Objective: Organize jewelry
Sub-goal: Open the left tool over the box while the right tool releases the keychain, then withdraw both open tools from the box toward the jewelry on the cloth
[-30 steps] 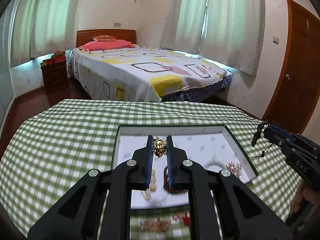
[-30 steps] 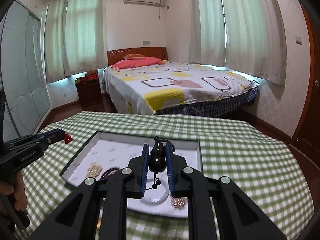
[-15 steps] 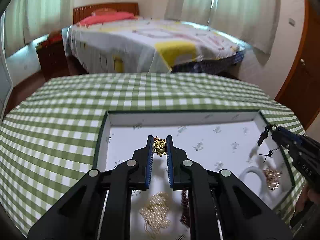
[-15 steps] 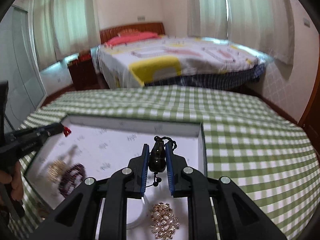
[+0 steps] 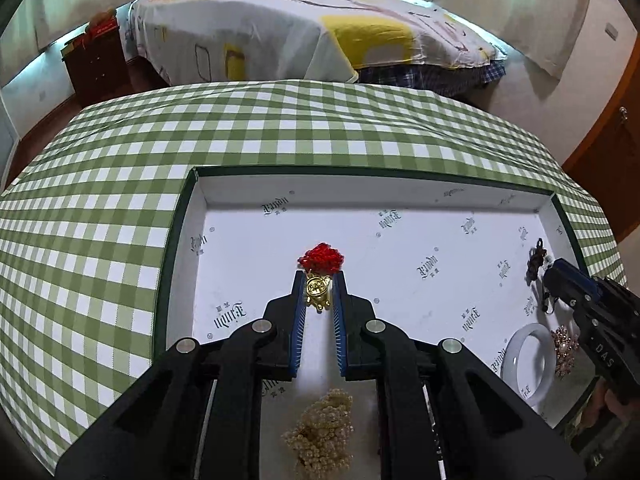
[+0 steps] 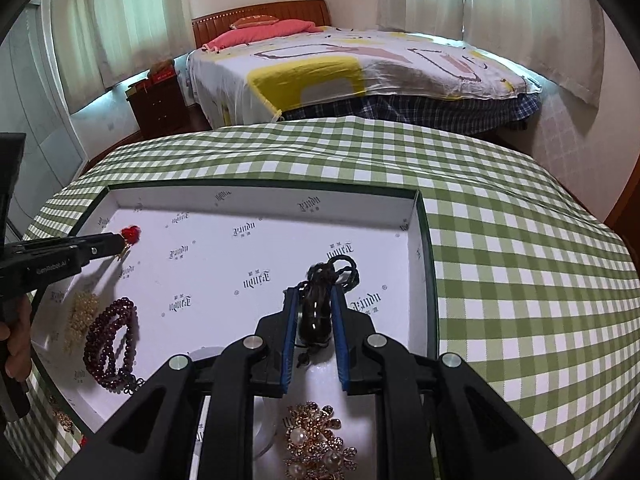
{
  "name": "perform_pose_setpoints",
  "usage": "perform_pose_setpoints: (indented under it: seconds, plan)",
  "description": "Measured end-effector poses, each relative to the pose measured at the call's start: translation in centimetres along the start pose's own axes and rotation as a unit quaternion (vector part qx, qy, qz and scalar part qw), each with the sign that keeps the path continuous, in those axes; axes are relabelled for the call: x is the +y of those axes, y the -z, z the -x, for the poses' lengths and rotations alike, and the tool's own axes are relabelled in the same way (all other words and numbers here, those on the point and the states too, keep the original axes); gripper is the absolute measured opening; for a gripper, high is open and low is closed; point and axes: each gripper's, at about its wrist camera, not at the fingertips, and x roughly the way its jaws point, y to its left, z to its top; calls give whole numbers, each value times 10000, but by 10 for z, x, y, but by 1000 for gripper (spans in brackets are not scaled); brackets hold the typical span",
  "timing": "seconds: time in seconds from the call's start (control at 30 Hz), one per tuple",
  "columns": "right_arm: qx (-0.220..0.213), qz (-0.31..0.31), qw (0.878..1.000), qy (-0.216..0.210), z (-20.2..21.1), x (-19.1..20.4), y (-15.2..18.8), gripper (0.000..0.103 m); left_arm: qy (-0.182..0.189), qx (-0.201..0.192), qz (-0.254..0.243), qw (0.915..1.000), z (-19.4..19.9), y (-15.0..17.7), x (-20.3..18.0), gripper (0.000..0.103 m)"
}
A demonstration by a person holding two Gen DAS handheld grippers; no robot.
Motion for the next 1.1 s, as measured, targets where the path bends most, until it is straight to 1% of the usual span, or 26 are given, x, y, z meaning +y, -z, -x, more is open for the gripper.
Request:
perform_pose_setpoints:
  seconds: [0.07,0.1,0.13,0.17,0.2,0.23,0.33,0.37,0.4,0.53,0.7,0.8,0.93,1.1]
  plan:
    - [7,10,10000,5,0,0,1,22,0,14,-15,10000,-1,0,0,16]
    - [7,4,10000,-2,0,-1,1,24,-10,16,-32,10000,-1,0,-1,21]
    - [-2,-4,10000,0,1,-1,2,25,-20,7,-39,10000,0,0,-1,28]
    - [-14,-16,10000,9,2,-2,2,29,-26,-18,-42,10000,0,0,-2,31]
    - [-34,-32,10000,12,3,-3,2,33,-37,-51,-40,10000,-1,-2,-3,37]
    - [-67,-51,10000,6,5,-3,3,34,-48,-98,-34,9999,0,-2,-3,41]
    - [-133,-71,9999,12,10,-4,3,36,-50,-242,-22,9997,7,-1,-2,45]
    - [-184,-76,9998,18,13,-3,3,36,-56,-345,-25,9994,11,1,-1,45]
    - [-224,-81,9997,22,16,-3,2,36,-65,-408,-28,9991,14,2,-1,48]
    - [-432,-83,9990,28,33,0,1,37,-74,-851,-29,9963,38,9,-3,50]
    - [-654,-76,9978,26,55,7,0,38,-181,-1517,-125,9882,78,23,-7,56]
    - [-800,-96,9968,5,70,13,2,39,-211,-1757,-134,9841,100,35,-7,57]
    - [-918,-93,9957,-17,88,24,10,40,-239,-1904,-141,9813,122,51,-4,57]
    - [-958,-99,9953,-102,108,40,31,40,-264,-1943,-110,9805,144,84,0,57]
